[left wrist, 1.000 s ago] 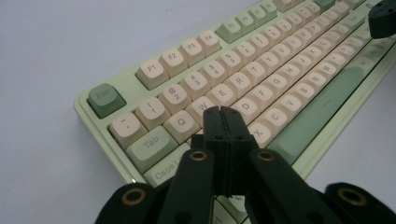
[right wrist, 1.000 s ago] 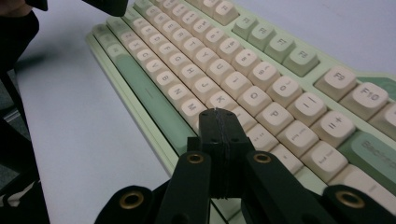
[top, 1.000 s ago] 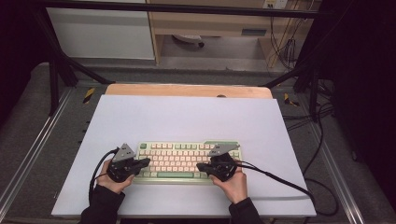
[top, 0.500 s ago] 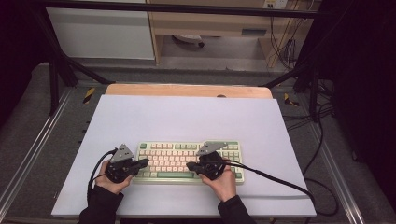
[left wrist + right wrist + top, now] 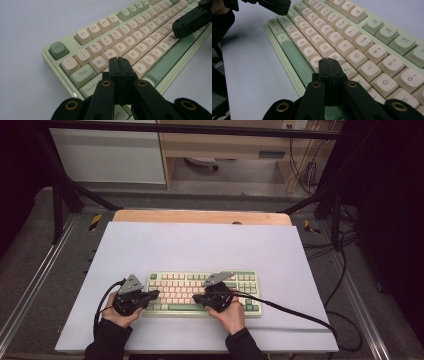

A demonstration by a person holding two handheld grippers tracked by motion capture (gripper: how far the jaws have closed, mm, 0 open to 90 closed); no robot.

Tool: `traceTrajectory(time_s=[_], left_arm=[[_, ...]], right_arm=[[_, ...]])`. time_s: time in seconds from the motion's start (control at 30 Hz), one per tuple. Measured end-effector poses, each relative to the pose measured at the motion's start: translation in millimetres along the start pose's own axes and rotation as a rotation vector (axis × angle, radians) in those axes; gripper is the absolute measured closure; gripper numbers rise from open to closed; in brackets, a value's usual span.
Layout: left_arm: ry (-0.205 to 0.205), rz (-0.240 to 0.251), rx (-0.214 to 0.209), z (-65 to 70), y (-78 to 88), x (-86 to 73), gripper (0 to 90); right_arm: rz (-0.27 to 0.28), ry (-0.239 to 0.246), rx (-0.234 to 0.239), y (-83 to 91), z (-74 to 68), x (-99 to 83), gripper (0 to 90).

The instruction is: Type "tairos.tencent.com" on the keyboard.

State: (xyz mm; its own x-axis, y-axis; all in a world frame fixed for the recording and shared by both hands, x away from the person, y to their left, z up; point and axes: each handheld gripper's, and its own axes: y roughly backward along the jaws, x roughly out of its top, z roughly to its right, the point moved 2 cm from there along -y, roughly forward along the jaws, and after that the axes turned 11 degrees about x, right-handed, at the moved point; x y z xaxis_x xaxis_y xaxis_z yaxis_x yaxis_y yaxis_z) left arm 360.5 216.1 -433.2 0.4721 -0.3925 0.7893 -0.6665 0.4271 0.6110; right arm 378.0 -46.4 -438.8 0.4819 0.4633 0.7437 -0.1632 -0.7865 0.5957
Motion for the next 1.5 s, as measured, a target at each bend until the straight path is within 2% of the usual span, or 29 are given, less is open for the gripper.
traceTrajectory(time_s=[0.73, 1.07, 1.5], left_arm=[[-0.002, -0.002, -0.001, 0.7, -1.0, -0.4, 89.9], [-0.002, 0.002, -0.003, 1.8, 0.2, 0.5, 89.9], [-0.007, -0.002, -0.008, 3.9, -0.2, 1.2, 89.9]], right_arm=[[-0.014, 0.014, 0.000, -6.5, -1.0, -1.2, 90.0], [0.012, 0.029, -0.020, 14.7, -2.9, 7.4, 90.0], [0.019, 0.005, -0.062, 41.2, 7.7, -4.2, 90.0]])
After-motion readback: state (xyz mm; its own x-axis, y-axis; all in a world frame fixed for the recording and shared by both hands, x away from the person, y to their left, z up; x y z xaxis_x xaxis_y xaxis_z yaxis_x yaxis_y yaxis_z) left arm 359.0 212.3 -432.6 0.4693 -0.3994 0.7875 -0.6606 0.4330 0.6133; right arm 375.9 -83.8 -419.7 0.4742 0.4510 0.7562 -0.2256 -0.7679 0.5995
